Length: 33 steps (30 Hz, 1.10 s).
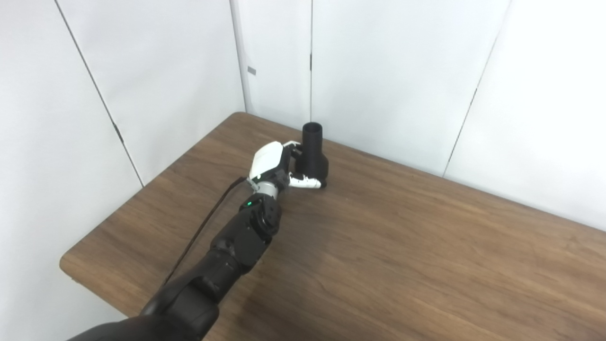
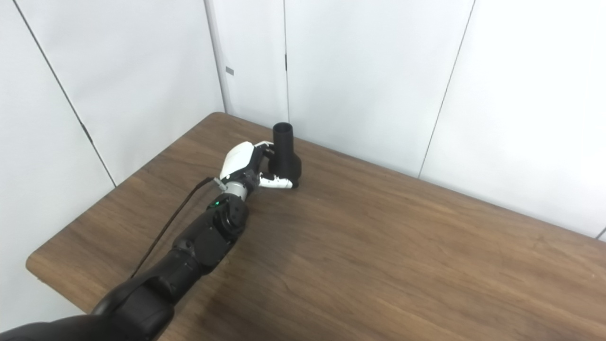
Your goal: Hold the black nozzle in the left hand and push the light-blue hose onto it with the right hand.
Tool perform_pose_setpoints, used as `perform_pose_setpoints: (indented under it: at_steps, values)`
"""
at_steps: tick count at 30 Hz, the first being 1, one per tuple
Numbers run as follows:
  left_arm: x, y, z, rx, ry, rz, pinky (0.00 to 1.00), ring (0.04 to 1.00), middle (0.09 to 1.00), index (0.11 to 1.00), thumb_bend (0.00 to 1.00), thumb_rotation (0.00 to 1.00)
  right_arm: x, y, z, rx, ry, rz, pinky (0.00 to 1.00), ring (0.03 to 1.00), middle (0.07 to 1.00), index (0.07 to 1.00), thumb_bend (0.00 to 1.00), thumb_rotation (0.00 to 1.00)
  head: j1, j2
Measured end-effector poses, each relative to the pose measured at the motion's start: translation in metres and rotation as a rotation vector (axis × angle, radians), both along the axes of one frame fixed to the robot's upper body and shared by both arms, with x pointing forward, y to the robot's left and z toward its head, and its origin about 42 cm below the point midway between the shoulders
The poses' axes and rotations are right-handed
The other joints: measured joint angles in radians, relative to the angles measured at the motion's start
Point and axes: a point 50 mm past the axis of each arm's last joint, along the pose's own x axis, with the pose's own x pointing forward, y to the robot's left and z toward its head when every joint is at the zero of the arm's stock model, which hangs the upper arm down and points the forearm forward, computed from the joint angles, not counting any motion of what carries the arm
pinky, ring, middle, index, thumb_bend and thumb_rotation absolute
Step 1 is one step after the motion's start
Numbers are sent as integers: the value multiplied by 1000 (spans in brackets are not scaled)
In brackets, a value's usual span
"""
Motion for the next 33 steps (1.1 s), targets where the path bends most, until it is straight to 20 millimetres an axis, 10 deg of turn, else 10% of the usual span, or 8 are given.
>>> perform_pose_setpoints:
  at_steps: [8,10,12,33]
  values:
    - [-2,-1,-5,46,-30,-70,919,701,601,568,948,62,-1,-2,2,-9,7,14,493,604,632,610,334,516,-2,9]
    - [-1,-2,-7,102,-26,-121,877,614,536,501,636,30,-1,-2,2,-10,8,16,495,604,632,609,341,521,-2,11]
    - [-1,-2,-11,157,-38,-158,852,543,497,486,548,6,-2,-2,2,-11,9,17,497,608,636,614,333,522,-3,14]
    - [4,-18,-21,324,-148,-323,840,502,455,488,504,0,-3,7,6,-41,28,31,509,615,641,623,293,433,-70,18]
